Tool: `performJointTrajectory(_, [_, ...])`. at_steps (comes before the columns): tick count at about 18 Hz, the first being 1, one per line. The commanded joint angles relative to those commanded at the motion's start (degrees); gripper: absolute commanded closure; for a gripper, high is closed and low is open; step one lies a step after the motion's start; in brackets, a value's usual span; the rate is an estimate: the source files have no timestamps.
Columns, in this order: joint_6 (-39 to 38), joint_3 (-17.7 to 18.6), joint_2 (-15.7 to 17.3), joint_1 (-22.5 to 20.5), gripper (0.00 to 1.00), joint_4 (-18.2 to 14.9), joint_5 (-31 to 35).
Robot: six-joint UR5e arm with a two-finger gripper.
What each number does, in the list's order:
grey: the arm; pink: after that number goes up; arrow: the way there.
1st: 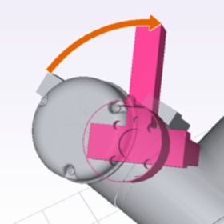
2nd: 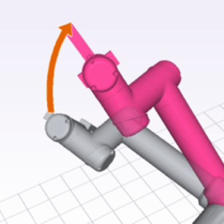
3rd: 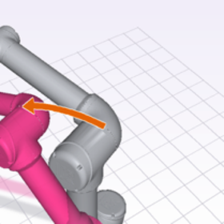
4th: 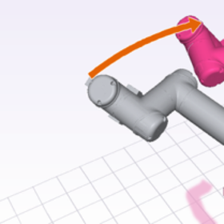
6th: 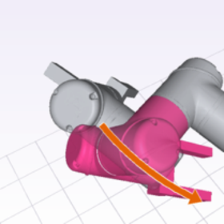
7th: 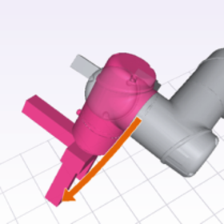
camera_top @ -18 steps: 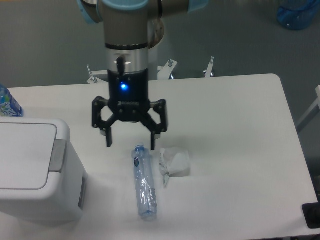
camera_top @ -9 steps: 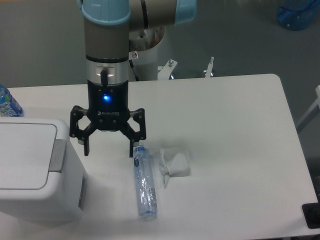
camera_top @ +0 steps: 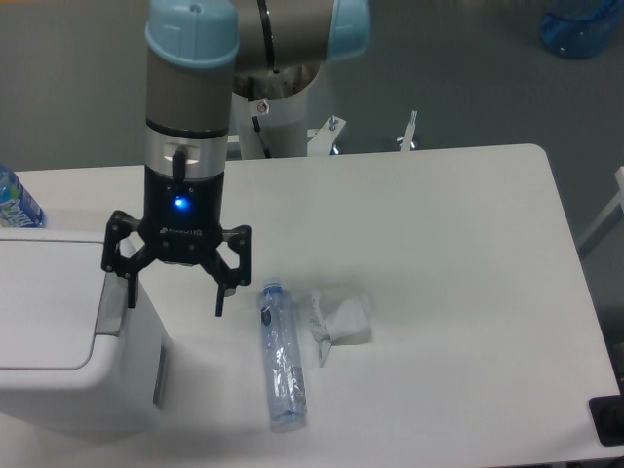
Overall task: Open the trash can
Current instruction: 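Lower the gripper finger onto the lid edge and push it open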
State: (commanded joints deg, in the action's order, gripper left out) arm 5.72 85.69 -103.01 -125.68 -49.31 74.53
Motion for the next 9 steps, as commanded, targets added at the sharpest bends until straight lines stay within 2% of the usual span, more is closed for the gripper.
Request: performJointTrajectory(9, [-0.18,0.09,-0.62,0.44,0.0,0.0,0.0])
